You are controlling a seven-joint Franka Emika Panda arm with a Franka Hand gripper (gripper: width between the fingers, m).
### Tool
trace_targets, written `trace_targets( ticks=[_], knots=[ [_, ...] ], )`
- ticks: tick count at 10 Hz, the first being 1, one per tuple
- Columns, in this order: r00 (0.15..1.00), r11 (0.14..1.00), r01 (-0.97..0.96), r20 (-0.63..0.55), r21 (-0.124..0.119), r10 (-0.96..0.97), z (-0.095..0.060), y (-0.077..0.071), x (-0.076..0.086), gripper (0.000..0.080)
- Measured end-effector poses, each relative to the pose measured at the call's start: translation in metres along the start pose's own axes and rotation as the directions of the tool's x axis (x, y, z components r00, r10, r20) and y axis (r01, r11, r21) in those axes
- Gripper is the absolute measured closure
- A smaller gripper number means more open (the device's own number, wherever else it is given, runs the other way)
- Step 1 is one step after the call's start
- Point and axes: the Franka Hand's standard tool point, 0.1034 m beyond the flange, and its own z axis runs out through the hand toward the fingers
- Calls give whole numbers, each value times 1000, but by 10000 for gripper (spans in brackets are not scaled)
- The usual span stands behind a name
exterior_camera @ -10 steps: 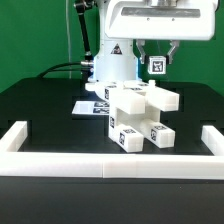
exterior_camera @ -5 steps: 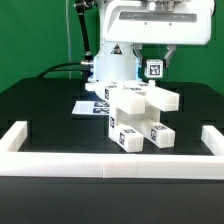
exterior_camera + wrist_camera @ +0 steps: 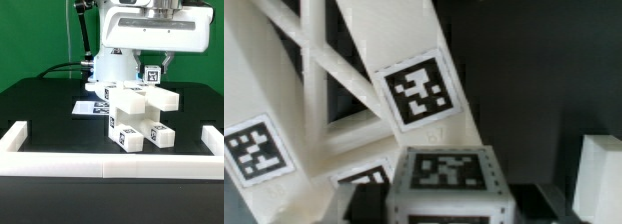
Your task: Assemble chair
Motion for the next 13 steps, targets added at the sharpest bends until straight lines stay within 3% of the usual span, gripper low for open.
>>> trace_targets(
  ticks=[13],
  knots=[
    [1000, 1000, 2, -16, 0, -2, 2, 0, 7, 511]
  ],
)
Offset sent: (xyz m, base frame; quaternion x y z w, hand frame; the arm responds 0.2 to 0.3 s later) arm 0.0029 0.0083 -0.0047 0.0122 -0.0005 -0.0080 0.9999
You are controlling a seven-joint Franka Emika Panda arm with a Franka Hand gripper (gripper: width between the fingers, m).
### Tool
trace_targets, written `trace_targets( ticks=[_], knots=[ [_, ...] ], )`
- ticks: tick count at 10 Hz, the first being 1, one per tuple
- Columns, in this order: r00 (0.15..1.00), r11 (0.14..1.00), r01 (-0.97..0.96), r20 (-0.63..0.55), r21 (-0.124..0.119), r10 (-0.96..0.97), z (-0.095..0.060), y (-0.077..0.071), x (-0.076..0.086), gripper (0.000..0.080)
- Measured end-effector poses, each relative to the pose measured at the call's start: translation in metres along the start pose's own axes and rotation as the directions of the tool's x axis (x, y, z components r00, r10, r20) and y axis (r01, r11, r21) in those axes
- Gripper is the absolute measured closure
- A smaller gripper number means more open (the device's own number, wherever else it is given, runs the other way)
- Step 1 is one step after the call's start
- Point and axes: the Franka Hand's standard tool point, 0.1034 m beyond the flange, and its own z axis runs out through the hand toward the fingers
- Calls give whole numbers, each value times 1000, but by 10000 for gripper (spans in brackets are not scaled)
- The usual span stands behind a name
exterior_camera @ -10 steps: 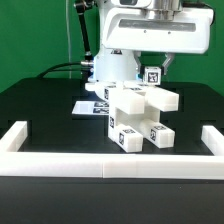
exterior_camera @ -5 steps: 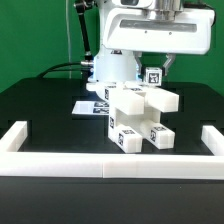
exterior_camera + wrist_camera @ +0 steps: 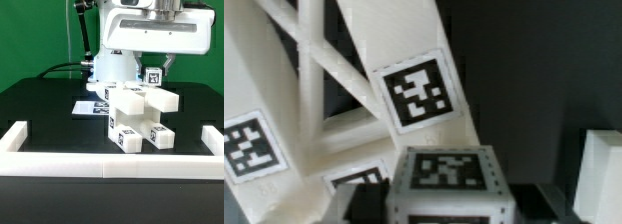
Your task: Assemble chair
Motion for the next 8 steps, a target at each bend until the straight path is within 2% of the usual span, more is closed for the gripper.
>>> trace_targets(
  ticks=[8],
  knots=[
    [1000, 1000, 7, -21, -2, -7, 0, 1, 4, 511]
  ],
)
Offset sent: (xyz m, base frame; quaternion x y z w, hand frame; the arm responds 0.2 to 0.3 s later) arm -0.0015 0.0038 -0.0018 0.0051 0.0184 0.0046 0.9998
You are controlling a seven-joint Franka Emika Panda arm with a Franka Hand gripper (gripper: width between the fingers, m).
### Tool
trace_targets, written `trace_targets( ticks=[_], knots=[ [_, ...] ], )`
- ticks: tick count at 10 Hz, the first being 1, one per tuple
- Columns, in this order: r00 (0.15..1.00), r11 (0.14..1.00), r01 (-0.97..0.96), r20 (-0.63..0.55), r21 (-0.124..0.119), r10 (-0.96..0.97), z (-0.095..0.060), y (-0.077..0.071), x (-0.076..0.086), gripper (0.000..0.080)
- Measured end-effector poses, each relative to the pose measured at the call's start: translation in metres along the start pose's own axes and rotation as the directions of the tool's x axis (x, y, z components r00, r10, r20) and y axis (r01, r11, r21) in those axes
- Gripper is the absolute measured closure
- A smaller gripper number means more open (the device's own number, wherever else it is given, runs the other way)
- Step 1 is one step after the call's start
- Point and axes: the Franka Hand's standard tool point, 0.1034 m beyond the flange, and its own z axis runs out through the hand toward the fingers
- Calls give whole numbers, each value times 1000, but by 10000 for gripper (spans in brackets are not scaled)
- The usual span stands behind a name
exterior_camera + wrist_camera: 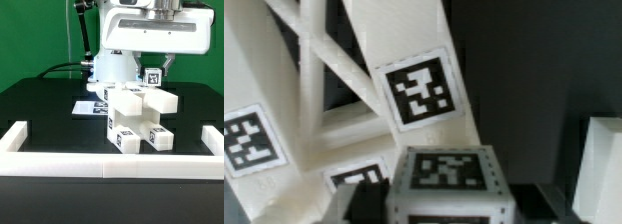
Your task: Assemble chair
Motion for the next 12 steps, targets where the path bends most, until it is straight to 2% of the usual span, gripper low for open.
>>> trace_targets(
  ticks=[7, 12],
  knots=[
    [1000, 1000, -21, 0, 0, 21, 0, 0, 0, 511],
    [961, 961, -276, 1, 0, 276, 0, -2, 0, 511]
  ],
)
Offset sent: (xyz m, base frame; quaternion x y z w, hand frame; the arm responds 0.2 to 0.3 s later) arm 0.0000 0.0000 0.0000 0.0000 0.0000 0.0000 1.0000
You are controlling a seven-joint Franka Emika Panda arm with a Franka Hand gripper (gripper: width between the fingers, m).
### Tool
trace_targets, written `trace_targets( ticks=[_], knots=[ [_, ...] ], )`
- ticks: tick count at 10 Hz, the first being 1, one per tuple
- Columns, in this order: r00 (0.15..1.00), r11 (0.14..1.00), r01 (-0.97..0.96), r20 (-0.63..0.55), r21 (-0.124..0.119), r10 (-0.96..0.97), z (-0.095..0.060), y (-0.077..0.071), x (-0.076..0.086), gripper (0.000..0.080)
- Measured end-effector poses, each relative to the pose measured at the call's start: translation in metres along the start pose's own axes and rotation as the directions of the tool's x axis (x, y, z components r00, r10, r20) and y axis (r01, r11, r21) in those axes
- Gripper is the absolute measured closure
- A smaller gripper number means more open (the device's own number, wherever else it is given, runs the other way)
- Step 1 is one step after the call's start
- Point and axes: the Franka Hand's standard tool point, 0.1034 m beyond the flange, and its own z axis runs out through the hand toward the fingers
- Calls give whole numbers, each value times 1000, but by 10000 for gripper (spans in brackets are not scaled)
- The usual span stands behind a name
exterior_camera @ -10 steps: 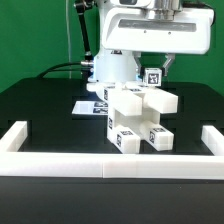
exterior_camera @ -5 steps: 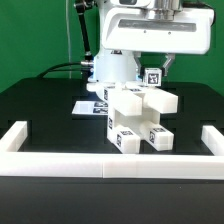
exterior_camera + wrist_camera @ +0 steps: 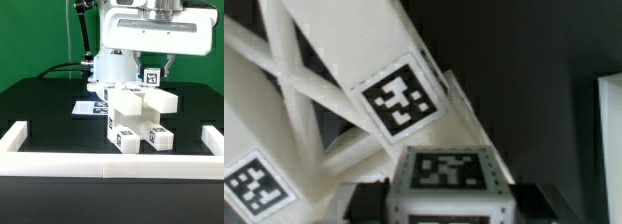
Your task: Assemble chair
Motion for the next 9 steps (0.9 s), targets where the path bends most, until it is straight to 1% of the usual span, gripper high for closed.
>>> trace_targets(
  ticks=[2, 4, 6, 7, 9],
  knots=[
    [994, 994, -114, 2, 4, 114, 0, 0, 0, 511],
    [959, 958, -285, 8, 19, 285, 0, -1, 1, 511],
    [921, 920, -390, 13, 36, 390, 0, -2, 3, 511],
    [902, 901, -432, 18, 41, 432, 0, -2, 3, 511],
    [859, 858, -512, 23, 41, 511, 0, -3, 3, 511]
  ],
)
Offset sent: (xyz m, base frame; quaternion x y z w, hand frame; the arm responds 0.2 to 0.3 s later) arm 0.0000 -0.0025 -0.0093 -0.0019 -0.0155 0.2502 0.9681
